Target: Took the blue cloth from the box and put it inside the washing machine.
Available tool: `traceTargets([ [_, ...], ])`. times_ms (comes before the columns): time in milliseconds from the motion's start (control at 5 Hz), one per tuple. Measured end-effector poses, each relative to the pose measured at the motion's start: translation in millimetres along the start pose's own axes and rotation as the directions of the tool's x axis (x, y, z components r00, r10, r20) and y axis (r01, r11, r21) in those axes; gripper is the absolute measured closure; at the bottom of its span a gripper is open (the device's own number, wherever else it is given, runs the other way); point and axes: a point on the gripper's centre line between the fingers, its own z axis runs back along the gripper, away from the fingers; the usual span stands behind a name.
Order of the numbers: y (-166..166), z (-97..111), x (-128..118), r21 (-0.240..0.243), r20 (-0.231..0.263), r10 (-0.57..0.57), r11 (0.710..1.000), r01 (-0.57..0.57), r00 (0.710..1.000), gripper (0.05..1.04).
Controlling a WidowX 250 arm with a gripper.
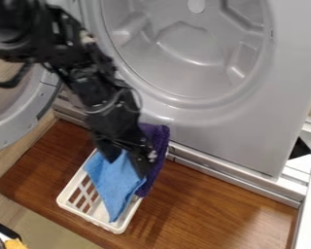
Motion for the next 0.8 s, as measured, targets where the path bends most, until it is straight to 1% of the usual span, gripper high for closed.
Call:
traceTargets([
  [200, 0.8, -9.6, 1.2, -0.006, -0.001, 0.011, 1.000, -0.011, 1.000, 0.084],
  [400, 3.6, -15.0, -1.9, 0.012, -0.027, 0.010, 1.000, -0.010, 1.000, 0.091],
  [600, 5.6, -19.8, -1.9, 0.005, -0.025, 0.012, 1.000, -0.011, 1.000, 0.174],
  [800, 9.8, -19.9, -2.8, 0.022, -0.025, 0.013, 1.000, -0.012, 1.000, 0.466],
])
